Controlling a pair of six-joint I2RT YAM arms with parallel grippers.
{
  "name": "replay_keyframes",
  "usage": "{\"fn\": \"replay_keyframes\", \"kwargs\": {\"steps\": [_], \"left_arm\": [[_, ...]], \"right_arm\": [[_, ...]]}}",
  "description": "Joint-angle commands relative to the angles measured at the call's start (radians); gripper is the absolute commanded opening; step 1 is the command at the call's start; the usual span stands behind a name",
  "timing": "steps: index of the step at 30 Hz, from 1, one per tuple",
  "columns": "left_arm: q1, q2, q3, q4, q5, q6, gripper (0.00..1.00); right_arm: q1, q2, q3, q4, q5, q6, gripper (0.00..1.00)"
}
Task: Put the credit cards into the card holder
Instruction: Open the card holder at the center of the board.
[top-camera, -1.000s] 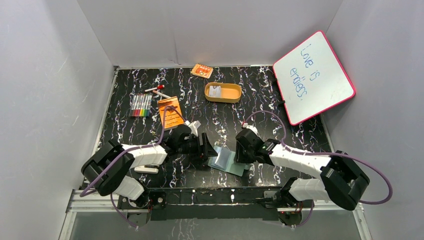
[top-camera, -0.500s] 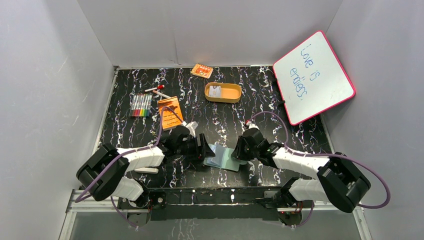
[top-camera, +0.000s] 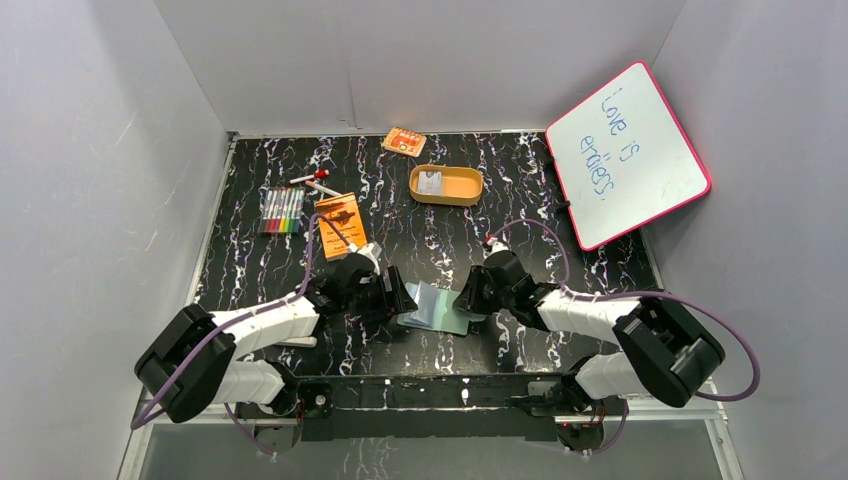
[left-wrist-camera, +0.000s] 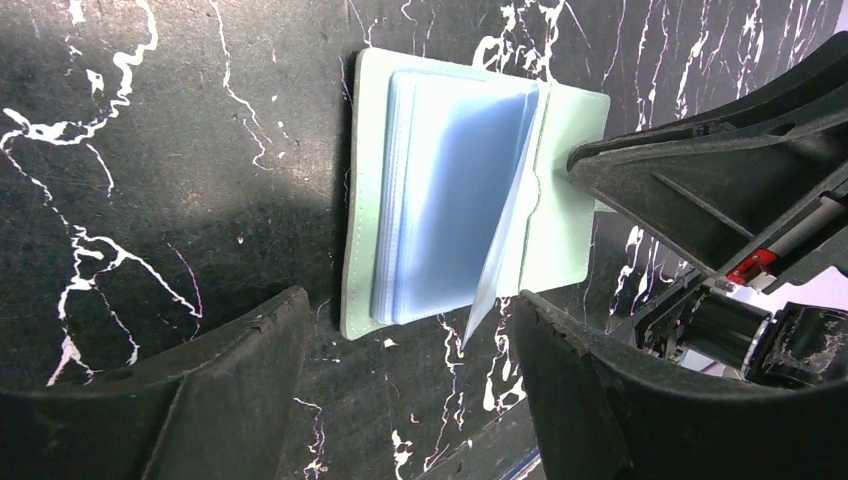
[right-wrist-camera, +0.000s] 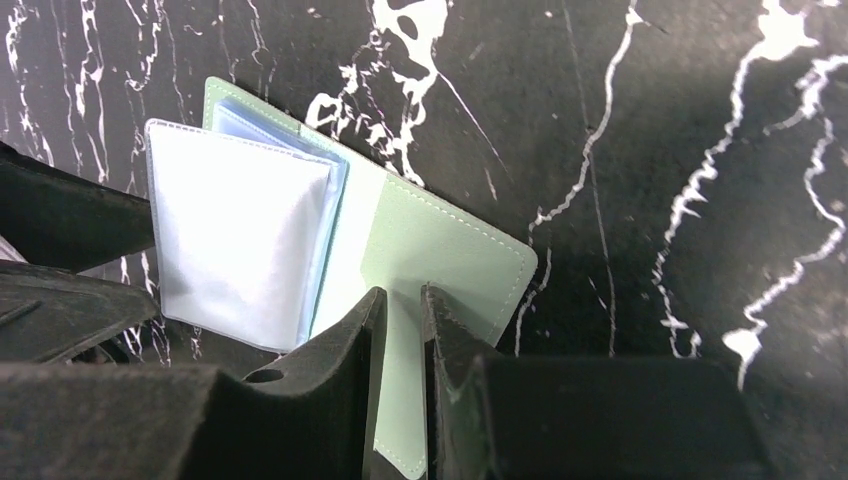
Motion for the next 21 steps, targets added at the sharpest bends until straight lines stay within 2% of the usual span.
{"fn": "replay_keyframes", "kwargs": {"steps": [1, 6, 14, 17, 21], "left_arm": [[-0.002, 0.013, -0.012, -0.003, -0.006, 0.001, 0.71], [-0.002, 0.097, -0.03, 0.122, 0.101, -0.021, 0.68], [0.023, 0.124, -0.113, 0.418, 0.278, -0.08, 0.66], [0.025, 0.122, -0.129, 0.501, 0.317, -0.098, 0.62], [0.025, 0.104, -0.132, 0.533, 0.331, -0.1, 0.52]], "right_arm": [[0.001, 0.115, -0.042, -0.18, 0.011, -0.077, 0.28], [0.0, 0.12, -0.035, -0.18, 0.005, -0.08, 0.27], [0.0, 0.12, -0.045, -0.138, -0.007, -0.082, 0.27], [-0.001, 0.12, -0.046, -0.135, -0.011, -0.082, 0.27], [-0.001, 0.114, -0.046, -0.135, -0.009, -0.083, 0.27]]}}
